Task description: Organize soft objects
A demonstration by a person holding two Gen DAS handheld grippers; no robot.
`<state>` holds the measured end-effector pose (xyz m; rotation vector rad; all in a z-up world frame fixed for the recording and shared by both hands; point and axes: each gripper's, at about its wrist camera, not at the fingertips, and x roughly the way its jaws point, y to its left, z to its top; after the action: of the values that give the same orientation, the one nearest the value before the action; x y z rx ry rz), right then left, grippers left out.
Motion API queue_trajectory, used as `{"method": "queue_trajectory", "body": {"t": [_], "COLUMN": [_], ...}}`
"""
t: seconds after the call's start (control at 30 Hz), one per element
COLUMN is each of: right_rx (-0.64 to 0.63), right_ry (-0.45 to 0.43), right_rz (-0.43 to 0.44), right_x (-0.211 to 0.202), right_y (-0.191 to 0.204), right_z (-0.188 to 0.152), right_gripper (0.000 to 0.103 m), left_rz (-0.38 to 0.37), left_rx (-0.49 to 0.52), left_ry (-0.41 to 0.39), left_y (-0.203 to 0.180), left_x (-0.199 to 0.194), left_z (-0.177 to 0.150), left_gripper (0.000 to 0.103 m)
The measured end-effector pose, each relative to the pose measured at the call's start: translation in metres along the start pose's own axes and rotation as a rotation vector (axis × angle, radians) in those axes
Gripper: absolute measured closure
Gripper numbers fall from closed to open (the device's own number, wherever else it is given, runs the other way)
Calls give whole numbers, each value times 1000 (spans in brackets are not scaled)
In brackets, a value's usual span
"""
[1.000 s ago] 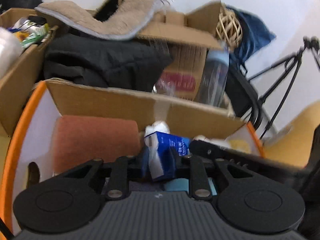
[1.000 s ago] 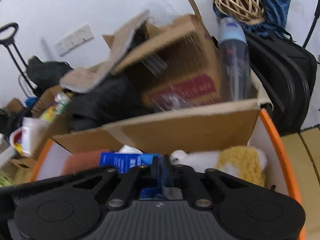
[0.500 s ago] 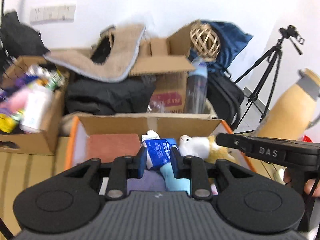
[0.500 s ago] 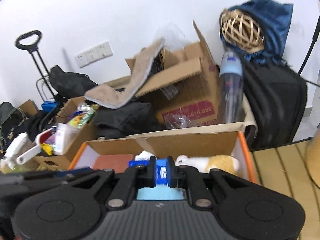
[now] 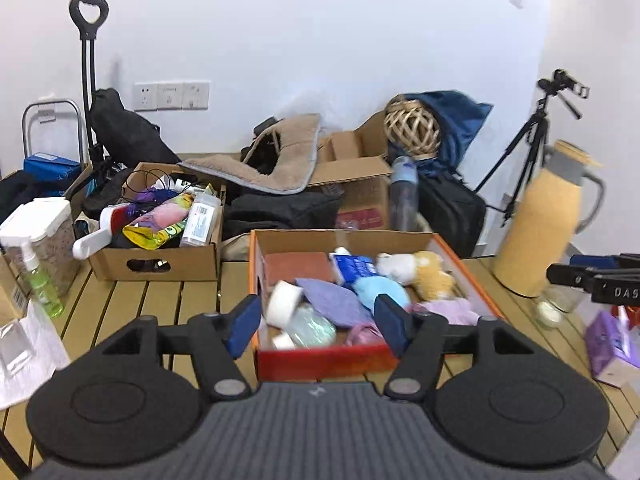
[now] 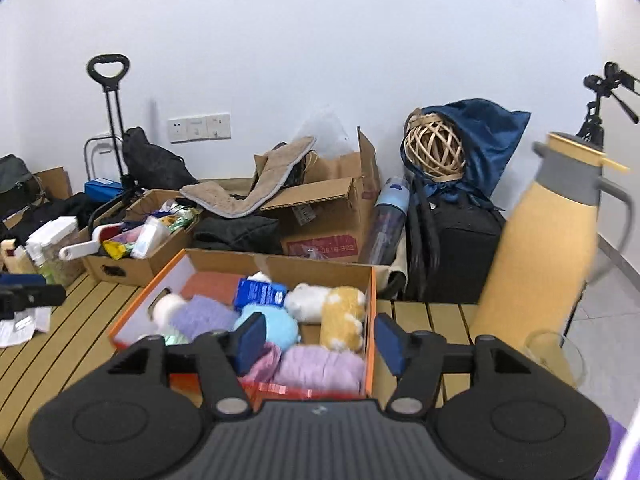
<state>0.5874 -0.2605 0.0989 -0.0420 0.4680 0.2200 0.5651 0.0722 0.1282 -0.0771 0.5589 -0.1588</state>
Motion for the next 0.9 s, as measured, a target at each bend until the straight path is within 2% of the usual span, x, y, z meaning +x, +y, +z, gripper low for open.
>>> {"method": "queue_trajectory", "body": {"t": [0.1, 0.2, 0.3, 0.47, 0.57, 0.73, 0.8, 0.9], "right_rx": [4, 3, 11, 13, -17, -72, -86, -67], "right_ry": [-46, -116, -163, -215, -231, -267, -292, -324], "right_rz": [10, 34, 44, 69, 80, 123, 79, 63], "right_x": [-41, -90, -139, -220, -267, -334, -357, -388], "right_y": [6, 16, 25, 54, 77, 105, 114, 123], "right_z": [-25, -61, -103, -182, -227, -289, -313, -350], "right_gripper": [44, 41, 39, 34, 34, 21, 18, 16], "left_rz": [17, 34, 63, 109, 125, 210, 223, 191], "left_rx": [8, 87, 111, 114, 45, -3, 36, 90], "left_ry": [-52, -110, -164, -267, -298, -347, -353, -366], "left_y": [-8, -20, -28, -40, -45, -67, -80, -98], "left_x": [-43, -91, -143, -237, -284, -343, -361, -388], "left_z": [-25, -63, -111, -199, -243, -315, -341, -371], "left_gripper": [31, 22, 18, 2, 0, 0, 0, 0]}}
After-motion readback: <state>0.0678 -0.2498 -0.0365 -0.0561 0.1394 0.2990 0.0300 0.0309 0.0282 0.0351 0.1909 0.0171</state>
